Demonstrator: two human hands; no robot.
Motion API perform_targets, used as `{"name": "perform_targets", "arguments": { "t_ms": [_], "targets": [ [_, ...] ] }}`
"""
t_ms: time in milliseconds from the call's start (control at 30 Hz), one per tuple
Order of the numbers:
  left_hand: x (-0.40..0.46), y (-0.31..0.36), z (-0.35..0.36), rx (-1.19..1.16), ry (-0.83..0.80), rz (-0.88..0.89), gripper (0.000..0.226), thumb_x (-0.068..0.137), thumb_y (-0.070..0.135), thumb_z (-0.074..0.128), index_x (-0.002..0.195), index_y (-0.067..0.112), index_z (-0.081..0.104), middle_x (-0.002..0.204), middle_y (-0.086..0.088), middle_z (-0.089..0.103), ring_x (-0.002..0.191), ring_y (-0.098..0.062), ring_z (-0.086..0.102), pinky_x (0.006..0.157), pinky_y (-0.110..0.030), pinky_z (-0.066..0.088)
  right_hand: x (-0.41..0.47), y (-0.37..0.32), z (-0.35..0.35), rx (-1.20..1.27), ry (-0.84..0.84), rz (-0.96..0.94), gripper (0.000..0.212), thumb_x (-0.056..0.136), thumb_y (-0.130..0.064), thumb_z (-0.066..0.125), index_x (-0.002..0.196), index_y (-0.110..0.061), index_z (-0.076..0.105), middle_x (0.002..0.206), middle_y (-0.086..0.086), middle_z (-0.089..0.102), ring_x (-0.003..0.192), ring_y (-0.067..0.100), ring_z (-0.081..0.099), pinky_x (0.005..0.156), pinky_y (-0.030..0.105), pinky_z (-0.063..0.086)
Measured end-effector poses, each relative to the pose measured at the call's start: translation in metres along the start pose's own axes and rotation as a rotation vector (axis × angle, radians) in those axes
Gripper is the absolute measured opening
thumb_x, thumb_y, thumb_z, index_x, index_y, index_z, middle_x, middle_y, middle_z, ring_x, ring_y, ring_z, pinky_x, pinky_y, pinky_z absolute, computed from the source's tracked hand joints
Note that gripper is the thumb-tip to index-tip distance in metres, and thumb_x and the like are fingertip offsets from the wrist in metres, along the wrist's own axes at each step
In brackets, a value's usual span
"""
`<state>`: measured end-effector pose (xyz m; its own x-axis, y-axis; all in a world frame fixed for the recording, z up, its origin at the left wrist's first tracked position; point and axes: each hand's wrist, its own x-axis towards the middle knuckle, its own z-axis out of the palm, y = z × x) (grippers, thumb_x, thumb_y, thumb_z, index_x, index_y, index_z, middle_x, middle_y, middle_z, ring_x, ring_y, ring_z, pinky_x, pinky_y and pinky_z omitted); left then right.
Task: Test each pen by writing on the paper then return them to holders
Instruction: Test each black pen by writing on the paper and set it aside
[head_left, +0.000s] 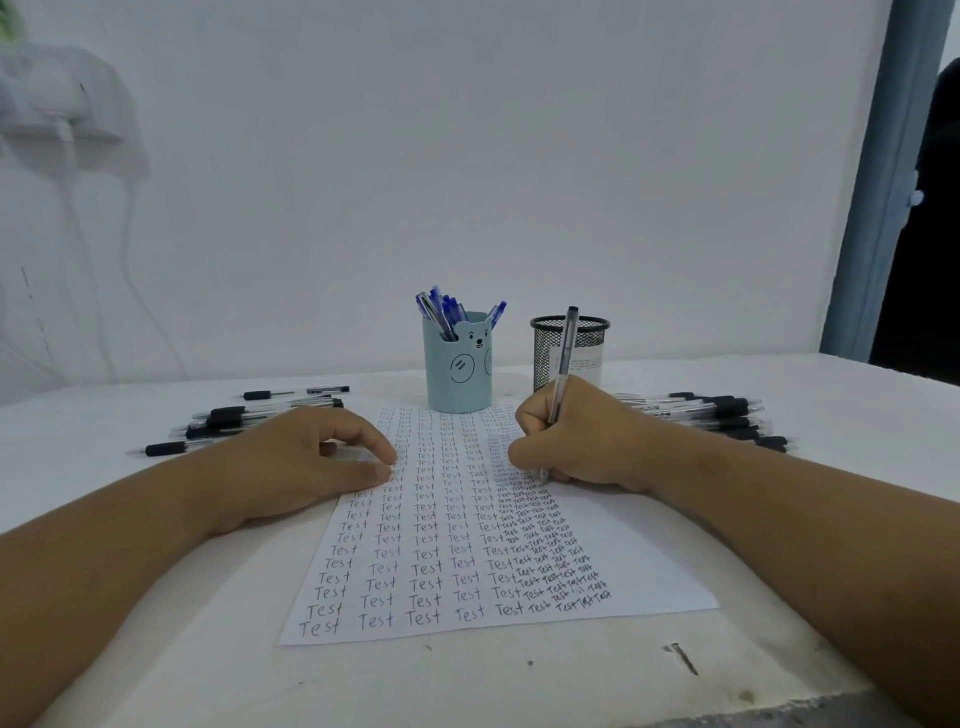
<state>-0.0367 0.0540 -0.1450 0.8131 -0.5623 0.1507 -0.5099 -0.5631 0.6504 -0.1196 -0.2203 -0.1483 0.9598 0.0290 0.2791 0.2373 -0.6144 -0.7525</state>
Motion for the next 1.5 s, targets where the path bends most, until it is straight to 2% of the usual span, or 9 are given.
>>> {"name": "perform_targets", "arguments": {
  "t_ms": [133,267,400,500,700,833,1100,1300,1500],
  "targets": [
    [-0.0009,0.0012,-0.0003,0.003,-0.004,-0.003,0.016,0.08,0.041,0.079,0.094,0.046,0.075,0.115,0.026,0.066,0.112,0.004,0.056,0.102,-0.023,0.041,0.0016,0.002,-0.0002,0.007,-0.014,-0.003,0.042,0.076,-0.003,0.067,0.048,-0.017,0.038,0.044,0.0,0.031,0.054,0.021,0.042,0.06,0.035,0.037],
    [-0.0012,0.0014,-0.0003,-0.005,-0.008,0.003,0.014,0.081,0.04,0.079,0.093,0.046,0.075,0.114,0.026,0.066,0.111,0.006,0.056,0.096,-0.017,0.04,0.0037,0.0049,0.0006,0.005,0.006,0.0,0.034,0.066,-0.015,0.066,0.048,-0.017,0.038,0.047,0.003,0.032,0.064,0.026,0.049,0.059,0.032,0.036],
    [-0.0005,0.0005,-0.001,-0.003,-0.007,-0.003,0.015,0.08,0.041,0.079,0.093,0.047,0.075,0.117,0.024,0.065,0.114,0.002,0.055,0.103,-0.023,0.04,0.0038,0.0055,-0.0001,-0.017,0.014,-0.005,0.037,0.07,-0.01,0.067,0.049,-0.017,0.037,0.047,0.002,0.03,0.054,0.02,0.042,0.061,0.036,0.035],
    [-0.0004,0.0002,-0.0009,0.004,-0.009,-0.004,0.016,0.079,0.043,0.079,0.094,0.047,0.075,0.118,0.024,0.065,0.116,0.0,0.055,0.108,-0.029,0.039,0.0037,0.0042,-0.0004,-0.027,0.002,0.001,0.036,0.069,-0.012,0.067,0.048,-0.017,0.038,0.048,0.004,0.032,0.059,0.023,0.048,0.058,0.031,0.036],
    [-0.001,0.0014,0.0005,-0.019,-0.003,-0.007,0.011,0.081,0.039,0.08,0.089,0.045,0.076,0.114,0.024,0.067,0.11,0.005,0.057,0.091,-0.014,0.039,0.0045,0.0049,0.001,-0.016,-0.003,-0.002,0.036,0.065,-0.014,0.066,0.047,-0.018,0.036,0.05,0.006,0.032,0.063,0.026,0.046,0.061,0.037,0.034],
    [-0.0017,0.0014,0.0003,-0.025,-0.009,-0.01,0.012,0.081,0.038,0.08,0.09,0.045,0.076,0.115,0.023,0.066,0.112,0.003,0.057,0.102,-0.023,0.04,0.0047,0.0056,-0.0006,-0.029,0.007,-0.008,0.036,0.069,-0.011,0.067,0.048,-0.017,0.037,0.047,0.004,0.031,0.066,0.027,0.05,0.055,0.028,0.035],
    [-0.0022,0.0022,-0.0005,-0.003,-0.011,-0.017,0.015,0.08,0.042,0.079,0.093,0.047,0.075,0.117,0.024,0.065,0.116,0.002,0.055,0.111,-0.032,0.038,0.0055,0.0052,-0.0003,-0.058,-0.019,0.019,0.033,0.064,-0.016,0.065,0.046,-0.02,0.037,0.046,0.004,0.032,0.067,0.026,0.05,0.057,0.03,0.034],
    [-0.0031,0.0035,0.0001,-0.02,-0.005,-0.02,0.012,0.082,0.037,0.079,0.089,0.046,0.075,0.116,0.025,0.065,0.112,0.005,0.055,0.103,-0.025,0.039,0.0042,0.0046,-0.001,-0.034,-0.012,0.015,0.034,0.068,-0.013,0.066,0.049,-0.016,0.038,0.052,0.008,0.034,0.067,0.027,0.05,0.051,0.024,0.035],
    [-0.0013,0.0027,0.0001,-0.02,-0.006,-0.011,0.013,0.081,0.038,0.079,0.092,0.045,0.075,0.114,0.026,0.066,0.112,0.006,0.054,0.101,-0.022,0.039,0.0041,0.0023,-0.0006,-0.071,-0.008,0.02,0.037,0.069,-0.011,0.066,0.047,-0.019,0.038,0.048,0.006,0.036,0.064,0.025,0.058,0.062,0.034,0.04]
  ]
}}
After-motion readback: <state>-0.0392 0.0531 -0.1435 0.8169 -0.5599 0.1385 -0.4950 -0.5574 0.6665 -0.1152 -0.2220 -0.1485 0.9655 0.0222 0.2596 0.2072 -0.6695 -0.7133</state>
